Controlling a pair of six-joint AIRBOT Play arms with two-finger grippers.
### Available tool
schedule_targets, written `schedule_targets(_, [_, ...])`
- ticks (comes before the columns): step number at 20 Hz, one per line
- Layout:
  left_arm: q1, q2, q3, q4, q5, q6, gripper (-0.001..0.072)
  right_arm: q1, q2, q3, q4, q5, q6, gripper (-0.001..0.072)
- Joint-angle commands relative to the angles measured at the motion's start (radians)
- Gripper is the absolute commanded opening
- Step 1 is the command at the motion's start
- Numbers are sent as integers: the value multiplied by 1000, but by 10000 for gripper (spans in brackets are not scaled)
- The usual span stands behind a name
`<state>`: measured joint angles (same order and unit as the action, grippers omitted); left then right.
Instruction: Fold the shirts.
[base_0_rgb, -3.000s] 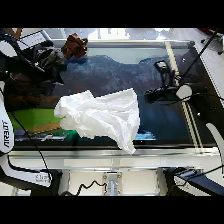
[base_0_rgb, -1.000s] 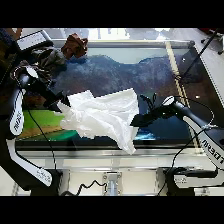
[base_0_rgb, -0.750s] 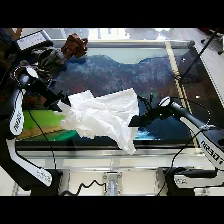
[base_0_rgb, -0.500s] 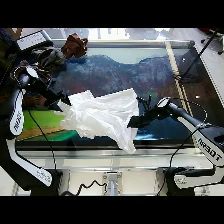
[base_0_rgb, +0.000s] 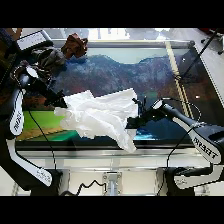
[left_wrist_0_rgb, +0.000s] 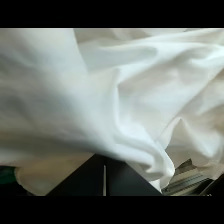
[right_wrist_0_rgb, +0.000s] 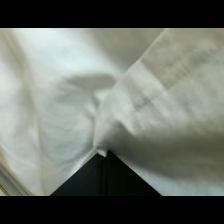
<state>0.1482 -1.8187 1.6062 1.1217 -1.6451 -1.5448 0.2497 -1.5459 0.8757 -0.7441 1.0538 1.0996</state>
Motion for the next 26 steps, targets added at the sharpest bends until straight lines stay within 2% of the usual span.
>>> schedule_targets(1, [-1,0,0,0,-2,24,20,3,-1,2,-12,-52,0,25])
schedule_targets(6, [0,0,0,2,-1,35,20,-13,0,2,-37,-84,0,24])
schedule_targets(7, [0,0,0,2,-1,35,41,-33,0,2,-41,-84,3,24])
schedule_targets(8, [0,0,0,1,1,35,217,-63,1,2,-43,-80,8,24])
schedule_targets(9, [0,0,0,1,2,35,549,-100,1,2,-43,-75,18,24])
schedule_targets(10, [0,0,0,1,2,34,703,-141,2,2,-45,-68,31,24])
schedule_targets(16, [-1,1,1,-127,-53,47,699,-329,2,1,-52,26,25,24])
schedule_targets(21, [-5,1,1,-401,-106,54,698,-327,2,1,-68,25,8,24])
schedule_targets(23, [-29,6,0,-346,-161,12,698,-327,2,1,-67,24,7,24])
schedule_targets(26, [-78,57,0,-140,-145,-22,698,-327,2,1,-66,26,6,24])
